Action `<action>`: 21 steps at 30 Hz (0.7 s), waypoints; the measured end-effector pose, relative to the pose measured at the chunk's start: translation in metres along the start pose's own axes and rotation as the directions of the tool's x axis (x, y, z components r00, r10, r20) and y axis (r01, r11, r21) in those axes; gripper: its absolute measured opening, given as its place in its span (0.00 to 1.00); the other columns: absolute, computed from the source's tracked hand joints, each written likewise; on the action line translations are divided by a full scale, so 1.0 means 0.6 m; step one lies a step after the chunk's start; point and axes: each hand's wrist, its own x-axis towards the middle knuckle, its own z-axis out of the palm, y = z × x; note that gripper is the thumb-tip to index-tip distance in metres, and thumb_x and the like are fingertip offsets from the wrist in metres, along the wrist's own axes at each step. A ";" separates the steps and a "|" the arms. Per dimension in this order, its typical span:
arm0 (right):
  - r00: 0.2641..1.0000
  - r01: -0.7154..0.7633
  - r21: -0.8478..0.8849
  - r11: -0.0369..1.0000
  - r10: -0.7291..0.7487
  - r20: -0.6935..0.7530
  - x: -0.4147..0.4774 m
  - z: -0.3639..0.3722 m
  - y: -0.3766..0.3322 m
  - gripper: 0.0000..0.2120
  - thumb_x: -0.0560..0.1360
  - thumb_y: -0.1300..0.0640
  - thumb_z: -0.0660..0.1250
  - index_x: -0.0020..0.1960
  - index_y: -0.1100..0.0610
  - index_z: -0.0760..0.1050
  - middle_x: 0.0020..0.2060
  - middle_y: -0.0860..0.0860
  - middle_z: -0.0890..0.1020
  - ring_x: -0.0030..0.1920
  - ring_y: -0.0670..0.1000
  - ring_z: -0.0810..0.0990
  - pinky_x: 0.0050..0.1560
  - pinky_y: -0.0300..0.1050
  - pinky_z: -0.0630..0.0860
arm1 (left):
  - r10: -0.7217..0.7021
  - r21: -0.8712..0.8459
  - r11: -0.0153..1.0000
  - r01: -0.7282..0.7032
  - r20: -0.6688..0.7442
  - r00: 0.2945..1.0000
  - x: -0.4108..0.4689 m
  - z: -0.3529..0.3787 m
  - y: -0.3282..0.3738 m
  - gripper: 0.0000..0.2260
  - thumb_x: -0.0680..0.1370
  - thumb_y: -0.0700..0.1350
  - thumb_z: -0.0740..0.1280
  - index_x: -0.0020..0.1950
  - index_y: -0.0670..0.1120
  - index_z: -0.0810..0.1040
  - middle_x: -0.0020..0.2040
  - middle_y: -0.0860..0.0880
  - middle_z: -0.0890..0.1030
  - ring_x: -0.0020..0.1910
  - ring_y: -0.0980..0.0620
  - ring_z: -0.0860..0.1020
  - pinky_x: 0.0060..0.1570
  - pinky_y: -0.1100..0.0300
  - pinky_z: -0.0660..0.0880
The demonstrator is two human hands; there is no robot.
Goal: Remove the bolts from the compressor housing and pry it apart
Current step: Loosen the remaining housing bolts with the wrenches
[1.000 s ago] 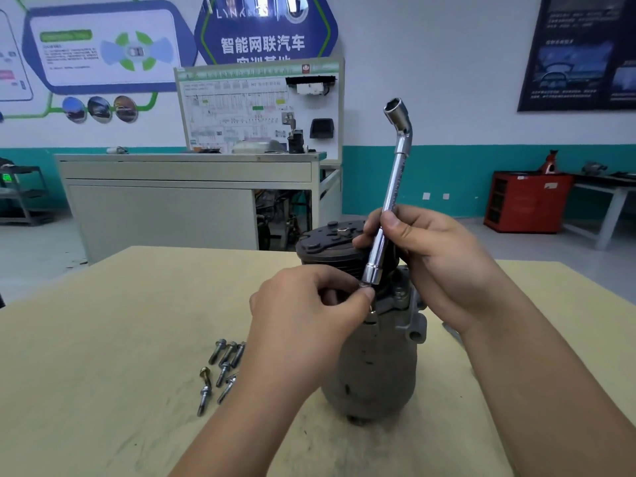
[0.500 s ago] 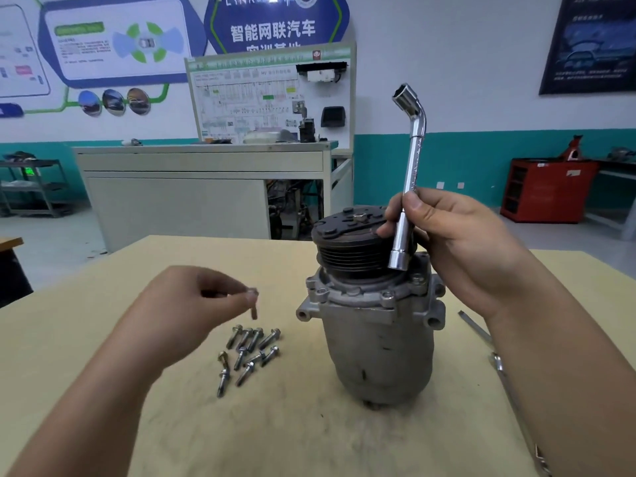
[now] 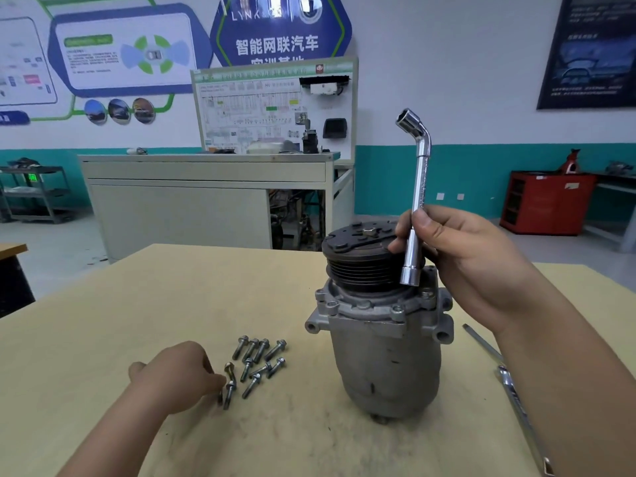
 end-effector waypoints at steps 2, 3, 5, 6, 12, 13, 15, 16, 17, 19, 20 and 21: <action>1.000 0.001 -0.009 1.000 -0.001 0.000 -0.001 -0.001 0.001 0.11 0.68 0.48 0.63 0.34 0.53 0.80 0.31 0.51 0.82 0.37 0.44 0.79 0.33 0.33 0.74 | -0.013 -0.016 1.000 0.013 0.006 1.000 0.002 0.001 0.000 0.12 0.76 0.58 0.66 0.39 0.52 0.76 0.37 0.58 0.76 0.43 0.54 0.74 0.48 0.58 0.62; 1.000 0.004 -0.012 1.000 -0.004 -0.001 0.000 -0.001 0.002 0.11 0.68 0.48 0.63 0.34 0.52 0.80 0.31 0.51 0.82 0.37 0.44 0.79 0.34 0.33 0.74 | -0.017 -0.030 0.999 0.018 0.014 1.000 0.003 0.001 -0.001 0.14 0.75 0.60 0.66 0.39 0.51 0.76 0.35 0.58 0.76 0.41 0.55 0.74 0.47 0.58 0.63; 1.000 0.011 -0.015 1.000 -0.011 -0.003 -0.001 -0.002 0.002 0.11 0.68 0.48 0.63 0.35 0.53 0.79 0.31 0.50 0.81 0.37 0.44 0.79 0.34 0.32 0.74 | -0.024 -0.058 0.998 0.025 0.013 1.000 0.003 -0.001 0.001 0.17 0.74 0.63 0.66 0.38 0.49 0.76 0.33 0.55 0.75 0.39 0.54 0.74 0.45 0.59 0.64; 1.000 0.010 -0.012 1.000 -0.010 -0.003 -0.001 -0.002 0.002 0.11 0.68 0.48 0.63 0.35 0.53 0.79 0.31 0.50 0.81 0.37 0.44 0.79 0.34 0.32 0.74 | -0.024 -0.068 0.997 0.024 -0.004 1.000 0.001 -0.003 0.004 0.18 0.75 0.63 0.65 0.40 0.49 0.76 0.34 0.55 0.76 0.40 0.53 0.75 0.45 0.59 0.65; 1.000 0.003 0.016 1.000 -0.003 0.010 -0.001 -0.004 0.003 0.10 0.68 0.49 0.63 0.35 0.53 0.79 0.31 0.48 0.81 0.37 0.44 0.80 0.33 0.33 0.74 | 0.232 -0.456 0.750 -0.478 -0.496 0.837 -0.053 0.004 0.109 0.23 0.74 0.65 0.59 0.60 0.51 0.72 0.56 0.52 0.76 0.60 0.52 0.72 0.60 0.57 0.68; 1.000 -0.001 0.027 1.000 0.000 0.016 -0.001 -0.005 0.003 0.10 0.69 0.49 0.63 0.34 0.53 0.80 0.31 0.48 0.81 0.37 0.44 0.80 0.33 0.33 0.74 | 0.254 -0.570 0.589 -0.573 -0.543 0.800 -0.071 0.003 0.135 0.27 0.71 0.68 0.57 0.63 0.52 0.70 0.59 0.56 0.73 0.62 0.58 0.70 0.62 0.61 0.68; 1.000 -0.011 0.083 0.996 0.009 0.023 -0.001 -0.008 0.001 0.11 0.69 0.50 0.63 0.34 0.52 0.81 0.31 0.49 0.81 0.37 0.44 0.80 0.34 0.34 0.75 | 0.271 -0.658 0.357 -0.663 -0.607 0.748 -0.097 0.007 0.181 0.29 0.70 0.72 0.57 0.66 0.59 0.65 0.63 0.64 0.68 0.63 0.69 0.66 0.61 0.71 0.65; 1.000 -0.015 0.134 0.991 0.013 0.020 0.000 -0.012 -0.001 0.11 0.69 0.51 0.63 0.33 0.53 0.81 0.32 0.50 0.81 0.36 0.44 0.80 0.36 0.34 0.76 | 0.258 -0.672 0.296 -0.678 -0.627 0.735 -0.105 0.013 0.200 0.29 0.69 0.72 0.60 0.66 0.62 0.63 0.63 0.66 0.67 0.64 0.70 0.65 0.62 0.70 0.65; 1.000 -0.020 0.195 0.981 0.019 0.010 0.000 -0.016 -0.004 0.11 0.69 0.52 0.63 0.33 0.53 0.81 0.33 0.50 0.80 0.36 0.45 0.80 0.38 0.35 0.76 | 0.228 -0.688 0.252 -0.680 -0.641 0.733 -0.109 0.021 0.214 0.31 0.66 0.72 0.63 0.65 0.64 0.62 0.63 0.67 0.66 0.65 0.67 0.66 0.63 0.67 0.66; 0.999 -0.022 0.284 0.958 0.033 -0.034 0.000 -0.028 -0.013 0.11 0.69 0.53 0.63 0.32 0.54 0.81 0.32 0.51 0.80 0.37 0.47 0.80 0.41 0.39 0.78 | 0.159 -0.717 0.190 -0.670 -0.651 0.742 -0.116 0.036 0.232 0.32 0.63 0.70 0.66 0.64 0.69 0.60 0.63 0.68 0.66 0.67 0.63 0.66 0.66 0.60 0.66; 0.997 -0.020 0.283 0.959 0.041 -0.066 -0.002 -0.034 -0.019 0.11 0.69 0.54 0.63 0.32 0.55 0.81 0.31 0.51 0.79 0.36 0.47 0.81 0.41 0.41 0.79 | 0.140 -0.712 0.183 -0.678 -0.664 0.734 -0.117 0.044 0.235 0.32 0.62 0.70 0.66 0.64 0.71 0.59 0.64 0.68 0.65 0.68 0.62 0.64 0.67 0.59 0.65; 0.994 -0.022 0.251 0.968 0.048 -0.096 -0.005 -0.039 -0.026 0.10 0.68 0.55 0.63 0.32 0.56 0.80 0.30 0.51 0.79 0.35 0.47 0.81 0.40 0.42 0.79 | 0.138 -0.696 0.195 -0.691 -0.678 0.722 -0.118 0.052 0.236 0.33 0.63 0.70 0.66 0.65 0.72 0.58 0.65 0.68 0.64 0.69 0.61 0.62 0.68 0.60 0.62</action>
